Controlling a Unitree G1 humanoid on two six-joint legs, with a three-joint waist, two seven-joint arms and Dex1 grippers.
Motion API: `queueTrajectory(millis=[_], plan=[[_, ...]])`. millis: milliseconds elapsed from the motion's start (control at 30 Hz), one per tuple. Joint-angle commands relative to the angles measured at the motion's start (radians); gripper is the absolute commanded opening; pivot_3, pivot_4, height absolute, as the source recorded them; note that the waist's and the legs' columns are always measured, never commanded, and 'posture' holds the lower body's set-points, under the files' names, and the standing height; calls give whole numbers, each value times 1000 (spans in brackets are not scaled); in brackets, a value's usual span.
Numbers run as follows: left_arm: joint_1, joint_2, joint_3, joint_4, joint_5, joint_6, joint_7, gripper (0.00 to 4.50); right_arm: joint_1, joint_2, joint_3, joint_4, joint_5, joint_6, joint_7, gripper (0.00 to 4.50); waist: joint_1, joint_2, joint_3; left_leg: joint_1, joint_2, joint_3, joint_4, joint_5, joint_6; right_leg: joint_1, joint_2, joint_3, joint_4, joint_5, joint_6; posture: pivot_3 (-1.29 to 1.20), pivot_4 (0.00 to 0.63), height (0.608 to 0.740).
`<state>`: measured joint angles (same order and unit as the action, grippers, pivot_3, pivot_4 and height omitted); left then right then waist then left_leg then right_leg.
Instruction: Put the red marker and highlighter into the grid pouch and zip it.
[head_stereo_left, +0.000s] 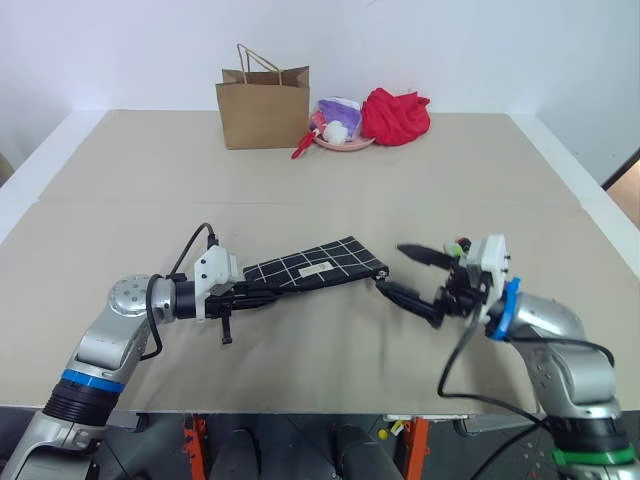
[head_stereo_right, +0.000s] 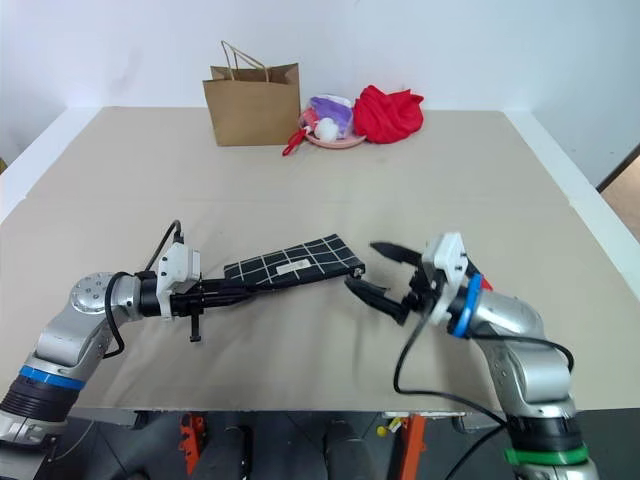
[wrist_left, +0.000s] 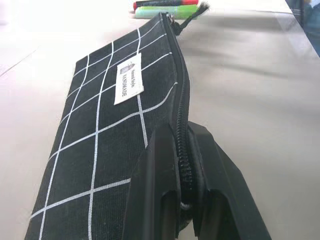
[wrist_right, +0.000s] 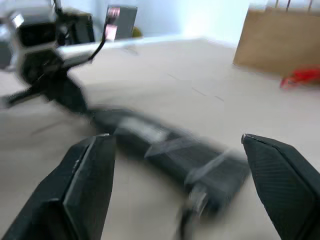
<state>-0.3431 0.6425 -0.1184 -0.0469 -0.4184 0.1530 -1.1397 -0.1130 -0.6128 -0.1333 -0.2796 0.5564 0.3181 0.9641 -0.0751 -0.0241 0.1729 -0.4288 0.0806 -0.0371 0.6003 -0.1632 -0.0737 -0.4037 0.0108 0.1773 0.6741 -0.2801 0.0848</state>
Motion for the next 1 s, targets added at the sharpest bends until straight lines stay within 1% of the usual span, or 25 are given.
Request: queueTrajectory(millis=[33,200,267,467,533,567,633,667,767,800,833,1000], plan=[[-4,-8,21,-43,-18,5,-5,0,34,-15,-16,-57,16,-5,12,4065,-4,0,0,0,0,0,0,0,0,0,0,0,0,0,0,0,150,740],[2,-7,19,-54,-14,8,-16,0,62,1,6,-19,-13,-18,1,4065,-9,0,0,2,0,0,1,1,0,1,0,0,1,2,-2,0,150,740],[12,-5,17,-64,-12,7,-19,0,56,7,12,8,-30,-36,2,4065,-9,0,0,2,0,0,2,2,-1,1,0,0,1,1,-4,0,150,740],[26,-7,23,-79,-13,15,-12,0,40,5,22,51,-47,-54,21,4065,-7,0,0,2,0,0,2,2,-1,1,0,0,1,1,-4,0,150,740],[30,-9,25,-87,-16,19,-7,0,37,2,27,57,-49,-55,31,3569,-7,0,0,2,0,0,2,2,-1,1,0,0,1,2,-3,0,150,740],[32,-10,27,-91,-18,22,-5,0,35,1,29,61,-56,-63,34,3402,-7,0,0,2,0,0,1,2,-1,1,0,0,1,2,-2,0,150,740],[33,-10,27,-95,-19,26,-3,0,31,3,28,64,-55,-63,33,2510,-7,0,0,2,0,0,1,2,-1,1,0,0,1,2,-1,0,150,740],[34,-10,28,-95,-19,27,-2,0,29,4,28,66,-55,-65,34,2155,-7,0,0,2,0,0,1,2,-1,1,0,0,1,2,-1,0,150,740],[38,-10,28,-100,-19,29,0,0,24,5,28,69,-51,-66,40,619,-7,0,0,2,0,0,1,2,-1,1,0,0,1,2,-1,0,150,740],[39,-9,28,-101,-19,29,1,0,23,5,28,70,-50,-65,41,196,-7,0,0,2,0,0,1,2,-1,1,0,0,1,2,-1,0,150,740],[40,-9,28,-101,-18,30,1,0,19,5,28,72,-51,-66,43,62,-7,0,0,2,0,0,1,2,-1,1,0,0,1,2,-1,0,150,740],[45,-11,31,-104,-23,37,5,0,8,2,33,73,-52,-64,47,62,-7,0,0,2,0,0,1,2,-1,1,0,0,1,2,-1,0,150,740]])
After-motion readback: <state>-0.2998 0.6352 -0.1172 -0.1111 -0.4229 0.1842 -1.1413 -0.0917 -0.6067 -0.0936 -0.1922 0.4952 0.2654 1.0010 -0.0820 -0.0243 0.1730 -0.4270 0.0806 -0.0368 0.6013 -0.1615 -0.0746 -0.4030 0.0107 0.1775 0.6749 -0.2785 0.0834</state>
